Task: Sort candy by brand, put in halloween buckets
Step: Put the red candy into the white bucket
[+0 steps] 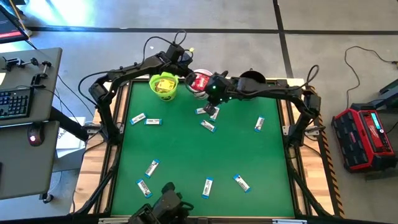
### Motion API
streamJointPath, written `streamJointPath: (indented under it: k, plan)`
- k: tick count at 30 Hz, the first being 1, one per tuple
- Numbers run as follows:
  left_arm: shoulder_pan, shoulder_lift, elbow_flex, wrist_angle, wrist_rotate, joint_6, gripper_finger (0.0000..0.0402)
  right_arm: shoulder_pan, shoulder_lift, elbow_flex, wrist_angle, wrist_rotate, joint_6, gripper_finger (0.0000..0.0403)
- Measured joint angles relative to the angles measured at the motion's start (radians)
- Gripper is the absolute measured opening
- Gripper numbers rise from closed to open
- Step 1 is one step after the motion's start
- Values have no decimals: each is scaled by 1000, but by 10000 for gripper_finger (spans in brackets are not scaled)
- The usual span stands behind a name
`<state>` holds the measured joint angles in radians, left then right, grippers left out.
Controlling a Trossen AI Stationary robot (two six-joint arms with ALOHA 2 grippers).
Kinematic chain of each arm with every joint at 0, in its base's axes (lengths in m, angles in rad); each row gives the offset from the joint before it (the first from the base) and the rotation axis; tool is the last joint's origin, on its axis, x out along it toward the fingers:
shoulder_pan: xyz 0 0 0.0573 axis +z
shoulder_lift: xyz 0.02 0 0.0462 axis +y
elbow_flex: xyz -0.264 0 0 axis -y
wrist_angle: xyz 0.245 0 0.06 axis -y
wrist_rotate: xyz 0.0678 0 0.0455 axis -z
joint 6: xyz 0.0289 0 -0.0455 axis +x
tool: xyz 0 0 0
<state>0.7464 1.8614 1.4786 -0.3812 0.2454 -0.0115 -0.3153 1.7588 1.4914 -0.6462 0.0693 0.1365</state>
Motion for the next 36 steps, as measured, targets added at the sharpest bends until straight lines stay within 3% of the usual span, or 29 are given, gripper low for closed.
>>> streamJointPath:
  k: [6, 14, 18, 26, 36]
  plan:
    - [-17, -2, 62, 5, 144, 70, 115, -36, -27, 0, -9, -19, -41, 0]
    - [-84, 27, 61, 44, 116, 145, 7, -75, -31, -19, 79, -83, -73, 0]
    - [-84, 76, 61, 35, 103, 100, 6, -100, -76, -108, 168, -113, -42, 0]
    - [-86, 153, 60, 39, 75, 103, 1, -119, -246, -315, 273, -75, 31, 0]
    - [-85, 176, 61, 41, 13, 144, 1, -136, -398, -416, 270, -12, 68, 0]
